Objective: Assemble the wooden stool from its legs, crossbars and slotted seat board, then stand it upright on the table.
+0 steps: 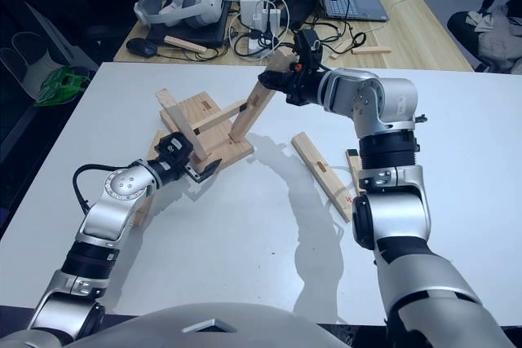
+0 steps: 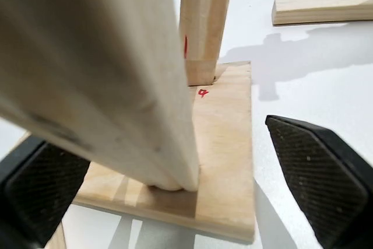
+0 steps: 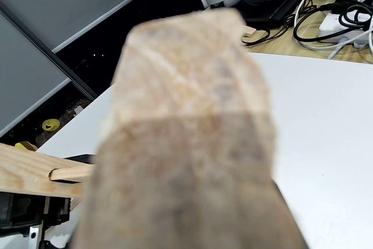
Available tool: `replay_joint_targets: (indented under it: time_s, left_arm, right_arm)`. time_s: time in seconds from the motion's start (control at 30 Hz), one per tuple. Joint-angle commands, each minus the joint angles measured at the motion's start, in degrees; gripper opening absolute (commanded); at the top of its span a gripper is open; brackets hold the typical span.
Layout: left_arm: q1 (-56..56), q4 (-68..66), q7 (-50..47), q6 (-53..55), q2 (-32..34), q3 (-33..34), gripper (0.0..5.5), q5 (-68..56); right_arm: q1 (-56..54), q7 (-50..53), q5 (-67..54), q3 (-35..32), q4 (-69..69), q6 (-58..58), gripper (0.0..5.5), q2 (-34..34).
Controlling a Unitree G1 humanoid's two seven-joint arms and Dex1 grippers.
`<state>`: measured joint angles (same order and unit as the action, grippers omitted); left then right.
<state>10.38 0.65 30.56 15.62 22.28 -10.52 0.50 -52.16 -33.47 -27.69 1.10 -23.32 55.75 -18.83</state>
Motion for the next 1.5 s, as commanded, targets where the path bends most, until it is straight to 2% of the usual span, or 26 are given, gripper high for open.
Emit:
replay_joint_targets:
  time_s: [0.03, 0.3, 0.63, 0.9, 1.0, 1.13, 1.2, 1.5]
  left_arm:
    - [0.6, -1.2, -0.9, -0.9, -0.7, 0.0, 5.10, 0.6]
    - [0.8, -2.2, -1.5, -2.4, -0.8, -0.3, 5.10, 1.2]
    - [1.1, -2.7, -1.6, -3.3, -1.2, -0.2, 5.10, 1.7]
    - [1.2, -3.5, -1.9, -4.6, -1.4, -0.6, 5.10, 2.1]
    - [1.1, -3.4, -2.1, -5.0, -1.6, -0.3, 5.10, 2.0]
    - [1.4, 1.0, -4.7, -11.8, -5.8, 6.8, 5.10, -5.4]
    - [1.1, 2.9, -4.1, -14.2, -6.2, 8.1, 5.10, -7.6]
    - [-5.8, 6.8, 5.1, -12.5, -2.8, 2.2, 5.10, -8.8]
  right_arm:
    - [1.1, -1.5, 3.6, 3.7, -3.1, -1.1, 1.01, 0.3]
    - [1.3, -1.6, 5.8, 3.0, -11.9, -5.8, 1.01, 2.0]
    - [-3.6, -8.8, 10.9, 9.2, -20.2, -9.6, 1.01, 1.6]
    - [-7.5, -10.2, 12.8, 8.9, -28.2, -12.6, 1.01, 2.3]
    - [-6.6, -11.4, 13.6, 9.7, -28.2, -12.5, 1.01, 2.0]
    - [-5.6, -13.9, 14.4, 11.1, -26.2, -11.1, 1.01, 0.1]
    - [-5.1, -15.2, 14.7, 12.0, -24.9, -10.5, 1.01, -1.1]
    - [0.8, -19.6, 14.4, 16.2, -14.7, -5.6, 1.01, -5.8]
